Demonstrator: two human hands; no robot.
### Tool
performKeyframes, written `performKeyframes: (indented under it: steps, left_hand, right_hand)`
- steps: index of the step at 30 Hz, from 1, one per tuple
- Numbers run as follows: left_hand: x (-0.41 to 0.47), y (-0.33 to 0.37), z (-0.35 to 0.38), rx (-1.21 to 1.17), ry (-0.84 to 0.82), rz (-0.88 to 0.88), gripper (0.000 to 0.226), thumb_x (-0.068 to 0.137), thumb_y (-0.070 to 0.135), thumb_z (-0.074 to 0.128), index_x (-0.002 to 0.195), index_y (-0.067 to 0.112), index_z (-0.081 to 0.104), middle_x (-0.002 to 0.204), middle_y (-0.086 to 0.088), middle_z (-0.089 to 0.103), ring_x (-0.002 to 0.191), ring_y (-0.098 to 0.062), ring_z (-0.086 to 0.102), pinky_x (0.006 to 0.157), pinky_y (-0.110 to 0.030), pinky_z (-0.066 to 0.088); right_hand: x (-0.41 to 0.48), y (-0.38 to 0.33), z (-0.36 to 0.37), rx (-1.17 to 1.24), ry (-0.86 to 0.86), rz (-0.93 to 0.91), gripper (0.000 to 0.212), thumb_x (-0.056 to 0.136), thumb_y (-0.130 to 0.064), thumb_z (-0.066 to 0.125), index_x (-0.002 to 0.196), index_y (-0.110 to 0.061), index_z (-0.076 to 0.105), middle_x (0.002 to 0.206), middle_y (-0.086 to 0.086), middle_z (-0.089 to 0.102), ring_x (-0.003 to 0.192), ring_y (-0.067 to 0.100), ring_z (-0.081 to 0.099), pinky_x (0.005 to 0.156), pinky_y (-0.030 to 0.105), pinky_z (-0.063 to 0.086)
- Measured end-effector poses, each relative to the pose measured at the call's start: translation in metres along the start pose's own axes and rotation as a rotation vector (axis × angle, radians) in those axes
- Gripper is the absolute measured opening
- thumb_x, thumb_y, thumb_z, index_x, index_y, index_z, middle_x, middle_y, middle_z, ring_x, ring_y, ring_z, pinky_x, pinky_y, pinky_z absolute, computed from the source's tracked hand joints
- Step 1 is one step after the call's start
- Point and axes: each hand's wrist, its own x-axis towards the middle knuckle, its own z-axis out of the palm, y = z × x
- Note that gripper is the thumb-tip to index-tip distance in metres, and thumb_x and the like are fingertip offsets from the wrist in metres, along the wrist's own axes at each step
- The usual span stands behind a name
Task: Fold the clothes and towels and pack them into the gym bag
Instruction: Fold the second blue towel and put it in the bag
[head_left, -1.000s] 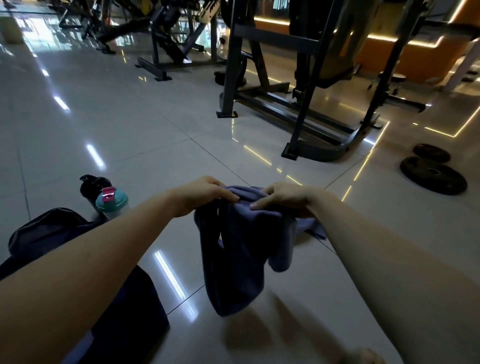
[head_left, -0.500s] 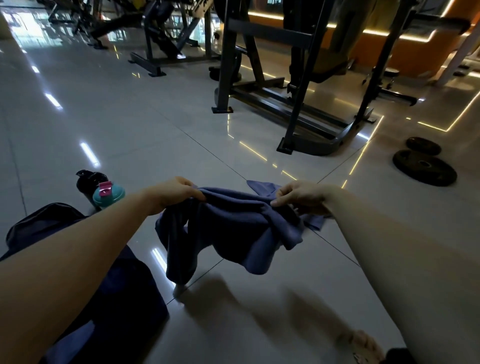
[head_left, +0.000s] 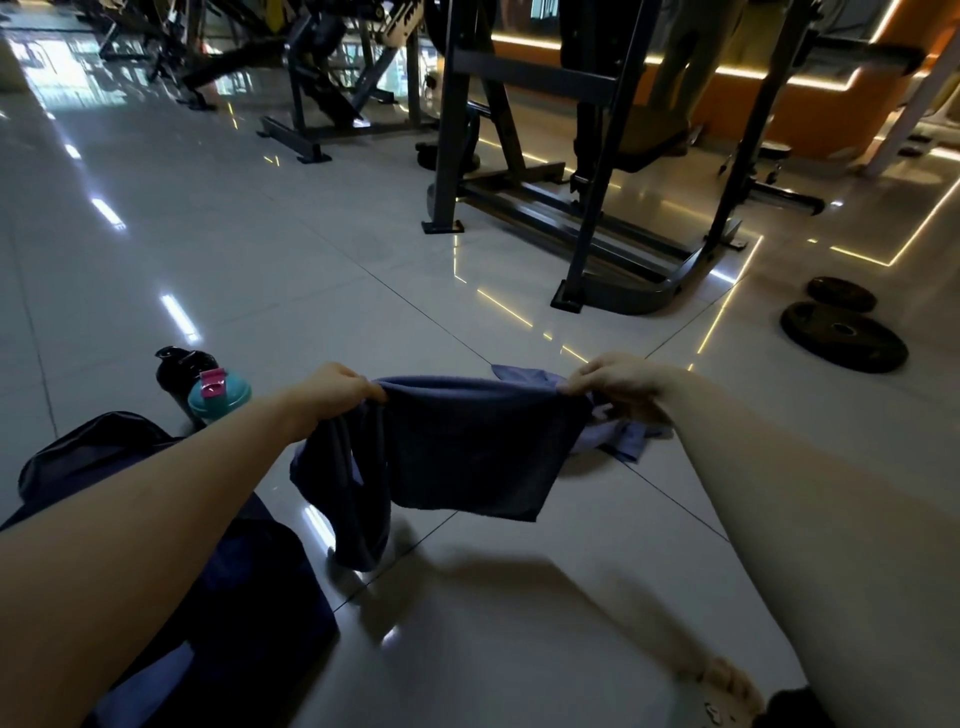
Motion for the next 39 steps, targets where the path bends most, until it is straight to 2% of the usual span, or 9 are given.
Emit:
performKeyframes:
  steps: [3,6,9,15,21,25,30,34,39]
  left_hand:
    - [0.0,0.003,-0.003,-0.102,-0.019,-0.026,0.026,0.082,0.025,0.08,0.088,0.005,0.064,0.078,-0.012,0.059,0.071,-0.026,0.057,0.066,-0.03,0.047]
    - [0.003,0.01,-0.01,-0.192,0.187,-0.085,0.02,0.079,0.018,0.066,0.09,0.001,0.065,0.083,-0.015,0.063,0.074,-0.031,0.059,0.071,-0.036,0.047]
    - [0.003,0.019,-0.014,-0.246,0.281,-0.053,0.012,0.079,0.009,0.065,0.083,0.002,0.073,0.082,-0.014,0.071,0.077,-0.031,0.065,0.071,-0.035,0.053]
    - [-0.006,0.041,0.001,-0.37,0.121,0.128,0.005,0.085,0.006,0.078,0.085,0.006,0.073,0.076,-0.01,0.071,0.063,-0.018,0.068,0.055,-0.027,0.055]
    - [-0.008,0.049,0.015,-0.362,-0.113,0.151,0.01,0.097,0.007,0.063,0.098,0.003,0.073,0.098,-0.017,0.074,0.085,-0.026,0.072,0.073,-0.034,0.057]
    - [-0.012,0.054,0.022,-0.296,-0.13,0.214,0.012,0.096,0.01,0.067,0.101,0.006,0.076,0.096,-0.013,0.077,0.092,-0.025,0.074,0.08,-0.035,0.06]
    - [-0.019,0.061,0.029,-0.283,-0.024,0.258,0.016,0.086,0.015,0.079,0.09,0.0,0.076,0.077,-0.011,0.073,0.067,-0.019,0.068,0.067,-0.03,0.06]
    - [-0.023,0.065,0.027,-0.285,-0.101,0.243,0.011,0.089,0.012,0.075,0.09,0.001,0.075,0.079,-0.014,0.071,0.068,-0.021,0.065,0.065,-0.031,0.058]
    - [-0.028,0.07,0.023,-0.262,-0.151,0.257,0.01,0.094,0.004,0.066,0.097,0.0,0.075,0.083,-0.013,0.075,0.073,-0.021,0.072,0.064,-0.027,0.059]
  right_hand:
    - [0.0,-0.004,-0.001,0.165,0.117,0.027,0.035,0.089,-0.025,0.075,0.113,0.0,0.068,0.098,0.013,0.064,0.089,0.023,0.061,0.081,0.037,0.054]
    - [0.003,-0.014,0.003,0.195,0.181,0.064,0.031,0.087,-0.02,0.077,0.107,0.003,0.068,0.081,0.012,0.063,0.067,0.019,0.06,0.058,0.028,0.053]
    - [0.009,-0.025,0.014,0.159,0.165,0.036,0.023,0.089,-0.01,0.073,0.106,0.004,0.068,0.083,0.015,0.058,0.057,0.017,0.053,0.056,0.029,0.049]
    - [0.004,-0.054,0.045,0.196,-0.008,-0.117,0.017,0.095,0.003,0.055,0.097,0.003,0.072,0.092,0.016,0.068,0.071,0.022,0.069,0.056,0.028,0.056]
    - [0.0,-0.065,0.053,0.087,-0.221,-0.279,0.025,0.092,0.011,0.053,0.11,0.007,0.07,0.096,0.023,0.07,0.078,0.023,0.073,0.067,0.026,0.058]
    - [-0.001,-0.069,0.059,-0.109,-0.156,-0.406,0.013,0.092,-0.003,0.065,0.099,0.004,0.074,0.077,0.012,0.072,0.066,0.017,0.066,0.059,0.026,0.051]
    - [0.004,-0.07,0.062,-0.112,-0.071,-0.397,0.018,0.087,-0.019,0.078,0.093,-0.002,0.076,0.061,-0.007,0.063,0.053,0.003,0.052,0.053,0.022,0.041]
    - [0.005,-0.067,0.062,-0.13,-0.077,-0.428,0.021,0.09,-0.021,0.075,0.092,0.001,0.074,0.072,0.004,0.065,0.065,0.01,0.056,0.057,0.023,0.041]
    - [0.004,-0.067,0.067,-0.122,-0.032,-0.471,0.013,0.091,-0.016,0.074,0.083,-0.006,0.074,0.064,0.005,0.055,0.055,0.01,0.044,0.051,0.024,0.034]
